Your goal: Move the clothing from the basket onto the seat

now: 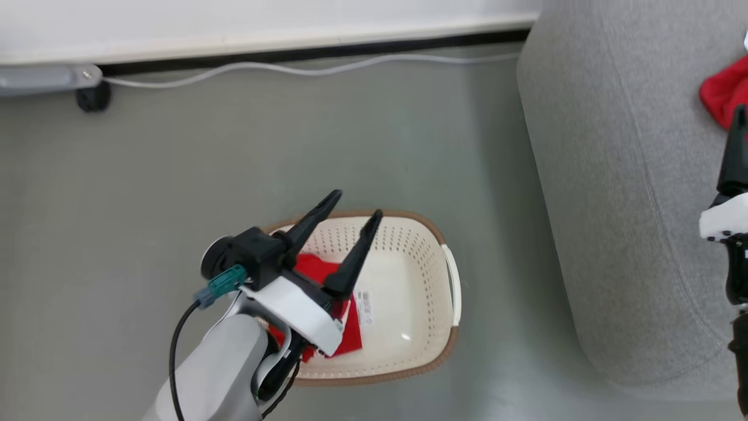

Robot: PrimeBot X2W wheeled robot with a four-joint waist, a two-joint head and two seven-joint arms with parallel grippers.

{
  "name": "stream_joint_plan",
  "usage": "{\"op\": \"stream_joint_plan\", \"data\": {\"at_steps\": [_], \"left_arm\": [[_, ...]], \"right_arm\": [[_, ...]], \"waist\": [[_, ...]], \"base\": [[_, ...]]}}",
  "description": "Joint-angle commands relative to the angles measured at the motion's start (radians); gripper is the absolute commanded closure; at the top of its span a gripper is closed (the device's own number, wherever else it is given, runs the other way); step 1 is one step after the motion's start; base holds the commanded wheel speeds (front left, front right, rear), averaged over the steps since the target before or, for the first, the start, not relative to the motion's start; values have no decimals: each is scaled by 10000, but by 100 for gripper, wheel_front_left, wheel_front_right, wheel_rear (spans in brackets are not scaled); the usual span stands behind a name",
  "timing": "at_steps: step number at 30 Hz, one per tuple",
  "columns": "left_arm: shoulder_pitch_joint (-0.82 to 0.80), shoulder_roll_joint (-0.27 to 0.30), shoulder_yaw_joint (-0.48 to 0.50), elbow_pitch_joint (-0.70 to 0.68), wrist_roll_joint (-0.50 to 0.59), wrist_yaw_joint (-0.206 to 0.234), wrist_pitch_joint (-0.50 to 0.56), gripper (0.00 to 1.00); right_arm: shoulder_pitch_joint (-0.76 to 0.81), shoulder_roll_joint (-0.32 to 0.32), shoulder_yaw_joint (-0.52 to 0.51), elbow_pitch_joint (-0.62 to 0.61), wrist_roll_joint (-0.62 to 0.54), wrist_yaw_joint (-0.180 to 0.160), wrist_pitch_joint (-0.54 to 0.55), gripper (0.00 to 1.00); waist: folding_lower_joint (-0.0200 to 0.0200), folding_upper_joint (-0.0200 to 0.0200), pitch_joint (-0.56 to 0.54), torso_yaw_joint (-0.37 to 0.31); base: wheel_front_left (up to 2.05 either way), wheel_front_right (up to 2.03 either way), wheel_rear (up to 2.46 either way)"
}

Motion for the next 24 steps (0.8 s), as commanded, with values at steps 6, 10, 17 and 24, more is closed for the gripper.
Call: {"op": "stream_joint_plan", "data": {"at_steps": [6,10,17,24], "left_arm": [[714,-5,1566,240,427,-73,-49,0],[1094,-46,2364,455,713,-73,-49,0],[1744,-148,3935,907,1119,-38,-49,0],[2519,-249,5224,1138,1497,-46,-49,0]], "right_arm": [[790,262,1034,-1060,287,27,-60,0],[1183,450,1741,-1183,330,27,-60,0],[1827,805,2353,-1432,487,27,-60,0],[2708,1167,2656,-1688,569,27,-60,0]], "waist": [[0,0,-1445,624],[0,0,-1980,781],[0,0,-2732,951],[0,0,-3312,955]], "base": [[0,0,0],[0,0,0],[0,0,0],[0,0,0]]}}
